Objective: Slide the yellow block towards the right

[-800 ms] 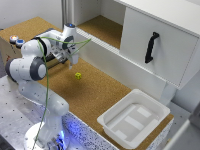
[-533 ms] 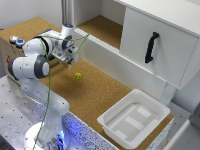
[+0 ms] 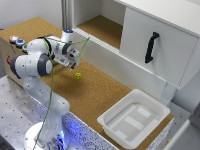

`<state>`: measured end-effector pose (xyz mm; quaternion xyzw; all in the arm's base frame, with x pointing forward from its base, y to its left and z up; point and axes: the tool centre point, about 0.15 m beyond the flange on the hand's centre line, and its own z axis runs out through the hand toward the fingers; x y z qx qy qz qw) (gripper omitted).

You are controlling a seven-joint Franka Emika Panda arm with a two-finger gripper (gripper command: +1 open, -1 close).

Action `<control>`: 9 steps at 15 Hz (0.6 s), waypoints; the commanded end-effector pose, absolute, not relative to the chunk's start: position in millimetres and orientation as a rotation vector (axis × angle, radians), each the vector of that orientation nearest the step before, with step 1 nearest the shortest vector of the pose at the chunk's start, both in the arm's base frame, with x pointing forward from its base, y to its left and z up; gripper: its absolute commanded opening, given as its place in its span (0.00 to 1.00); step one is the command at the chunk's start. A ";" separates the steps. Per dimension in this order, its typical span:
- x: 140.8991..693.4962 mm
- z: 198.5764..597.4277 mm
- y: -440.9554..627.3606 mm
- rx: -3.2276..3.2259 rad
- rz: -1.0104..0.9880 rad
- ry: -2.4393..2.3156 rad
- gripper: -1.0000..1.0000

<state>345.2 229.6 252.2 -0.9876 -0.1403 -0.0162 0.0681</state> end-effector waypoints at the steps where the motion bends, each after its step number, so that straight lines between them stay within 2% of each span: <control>1: 366.4 223.1 240.7 -2.856 -0.084 -0.541 0.00; 9: 383.7 223.5 221.1 -2.857 -0.088 -0.518 0.00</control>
